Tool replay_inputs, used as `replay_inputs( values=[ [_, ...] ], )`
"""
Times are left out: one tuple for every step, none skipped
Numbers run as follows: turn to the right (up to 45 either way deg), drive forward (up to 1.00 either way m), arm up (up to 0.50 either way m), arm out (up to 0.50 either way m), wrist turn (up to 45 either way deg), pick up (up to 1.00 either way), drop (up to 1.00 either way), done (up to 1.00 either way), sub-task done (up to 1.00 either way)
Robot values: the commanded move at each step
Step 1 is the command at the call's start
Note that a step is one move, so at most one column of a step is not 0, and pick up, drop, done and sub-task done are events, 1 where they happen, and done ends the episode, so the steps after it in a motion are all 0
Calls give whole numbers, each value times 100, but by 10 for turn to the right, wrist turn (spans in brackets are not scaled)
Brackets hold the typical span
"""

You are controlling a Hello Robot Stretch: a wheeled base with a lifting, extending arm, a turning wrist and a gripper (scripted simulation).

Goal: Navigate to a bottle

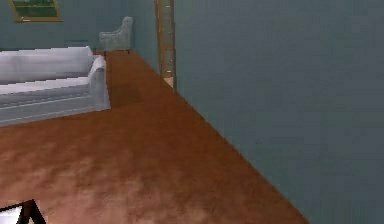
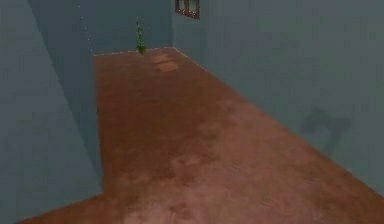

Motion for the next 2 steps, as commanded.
replay_inputs(
  values=[
    [0, 25, 0, 0, 0, 0, 0, 0, 0],
    [-120, 0, 0, 0, 0, 0, 0, 0, 0]
  ],
)
